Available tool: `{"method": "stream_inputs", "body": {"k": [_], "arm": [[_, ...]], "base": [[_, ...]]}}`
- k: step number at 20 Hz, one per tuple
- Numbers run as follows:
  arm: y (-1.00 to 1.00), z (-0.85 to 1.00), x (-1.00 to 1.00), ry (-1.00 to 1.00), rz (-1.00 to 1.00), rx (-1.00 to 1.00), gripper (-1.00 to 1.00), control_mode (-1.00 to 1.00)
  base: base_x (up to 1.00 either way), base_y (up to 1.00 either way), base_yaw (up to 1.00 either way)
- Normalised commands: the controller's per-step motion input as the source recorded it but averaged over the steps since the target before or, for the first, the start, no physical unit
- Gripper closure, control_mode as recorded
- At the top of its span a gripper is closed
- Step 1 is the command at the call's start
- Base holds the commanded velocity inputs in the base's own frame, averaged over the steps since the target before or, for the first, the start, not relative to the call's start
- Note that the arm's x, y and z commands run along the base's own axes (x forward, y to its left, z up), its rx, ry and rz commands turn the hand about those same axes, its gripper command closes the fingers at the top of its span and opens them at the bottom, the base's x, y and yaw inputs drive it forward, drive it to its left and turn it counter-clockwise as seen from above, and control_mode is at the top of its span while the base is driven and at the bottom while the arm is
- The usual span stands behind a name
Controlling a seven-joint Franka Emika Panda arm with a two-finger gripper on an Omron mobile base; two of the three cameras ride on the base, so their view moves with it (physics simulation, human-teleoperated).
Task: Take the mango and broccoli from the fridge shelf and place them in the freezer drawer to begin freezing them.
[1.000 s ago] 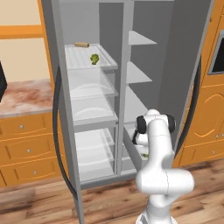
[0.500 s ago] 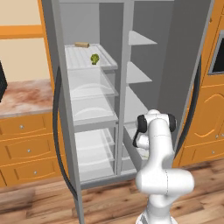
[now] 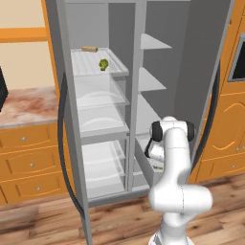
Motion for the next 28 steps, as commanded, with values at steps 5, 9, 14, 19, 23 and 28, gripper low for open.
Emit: {"method": "stream_inputs", "body": {"k": [5,9,14,19,23,28], "arm": [[0.00,0.99,-0.07,-0.24,0.00,-0.01,-1.00,-1.00],[0.00,1.00,-0.44,-0.24,0.00,-0.01,-1.00,-1.00],[0.23,1.00,-0.75,-0.26,0.00,-0.06,-1.00,-1.00],[0.25,1.00,-0.79,-0.21,0.00,-0.09,-1.00,-1.00],[0.16,1.00,-0.82,-0.15,0.00,-0.08,-1.00,-1.00],[0.03,1.00,-0.31,-0.01,0.00,-0.07,-1.00,-1.00]], "base": [[0.00,0.00,0.00],[0.00,0.00,0.00],[0.00,0.00,0.00],[0.00,0.00,0.00],[0.00,0.00,0.00],[0.00,0.00,0.00]]}}
